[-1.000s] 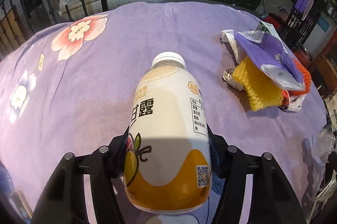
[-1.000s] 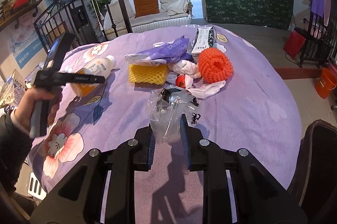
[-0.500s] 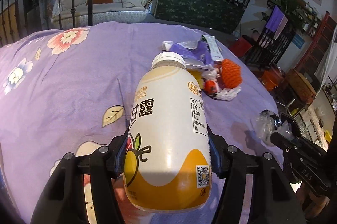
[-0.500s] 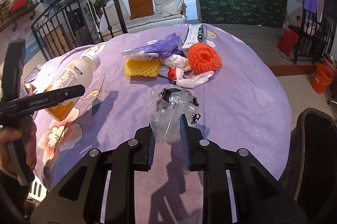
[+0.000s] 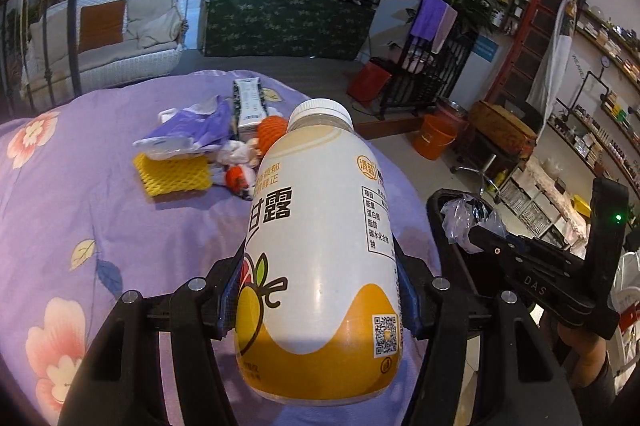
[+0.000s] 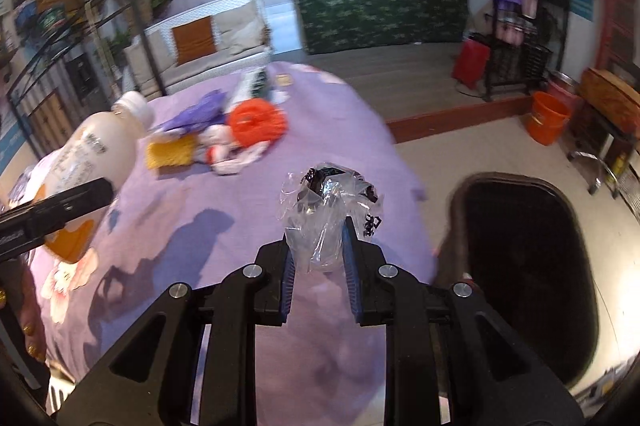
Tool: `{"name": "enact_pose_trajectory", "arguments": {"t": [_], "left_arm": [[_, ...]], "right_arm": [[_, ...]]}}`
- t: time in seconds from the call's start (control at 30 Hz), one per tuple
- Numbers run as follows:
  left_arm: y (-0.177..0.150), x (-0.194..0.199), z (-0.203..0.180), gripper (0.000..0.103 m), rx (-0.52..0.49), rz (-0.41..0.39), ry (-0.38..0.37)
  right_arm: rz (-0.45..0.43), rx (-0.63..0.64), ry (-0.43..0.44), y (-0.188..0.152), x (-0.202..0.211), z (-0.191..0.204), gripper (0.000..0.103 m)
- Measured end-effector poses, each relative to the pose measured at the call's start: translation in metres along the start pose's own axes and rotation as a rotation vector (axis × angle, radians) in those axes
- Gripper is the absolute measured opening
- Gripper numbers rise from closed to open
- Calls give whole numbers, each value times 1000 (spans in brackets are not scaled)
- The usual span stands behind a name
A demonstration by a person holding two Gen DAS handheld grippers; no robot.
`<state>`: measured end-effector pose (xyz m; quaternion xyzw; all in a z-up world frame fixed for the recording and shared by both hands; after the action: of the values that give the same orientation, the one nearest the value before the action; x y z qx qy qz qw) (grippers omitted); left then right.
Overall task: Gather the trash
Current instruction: 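Carry the plastic bag over the black bin and open the right gripper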
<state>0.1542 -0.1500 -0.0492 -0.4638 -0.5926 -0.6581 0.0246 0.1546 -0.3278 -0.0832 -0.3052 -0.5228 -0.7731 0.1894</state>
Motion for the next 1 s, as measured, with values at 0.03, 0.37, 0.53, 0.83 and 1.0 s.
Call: {"name": "enact_pose_trajectory", "arguments": {"t": [0.03,0.37,0.53,0.83,1.0], "left_arm": [[2,-2,-3,60,-12,-4,-12],[9,-40,-67,60,-107,26,-155],[4,-50,-90,60,-153,41,-202],[-9,-66,-130,60,-222,89,-284],[-14,-81,-163,60,-283,125,-340]], "right_arm": [[0,-26,-28,1,2,-15,22],[87,-228,-245,-11,-11,-133,22],[139,-298,-293,-28,-30,-163,33],[128,-360,-313,-37,-31,-177,40],[58,-375,-342,-28,-7,-183,41]]}}
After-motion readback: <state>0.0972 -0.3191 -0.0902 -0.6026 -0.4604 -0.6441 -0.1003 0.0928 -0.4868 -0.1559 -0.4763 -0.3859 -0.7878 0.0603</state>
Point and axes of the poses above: each gripper's, at about its wrist camera, not at the fingertips, and x roughly against the way its jaws point, z to its left, y to its top, the point moved 4 cm from there along -x, roughly the way its jaws point, and after that the axes turned 8 degrees about -x, right-handed, at the moved point
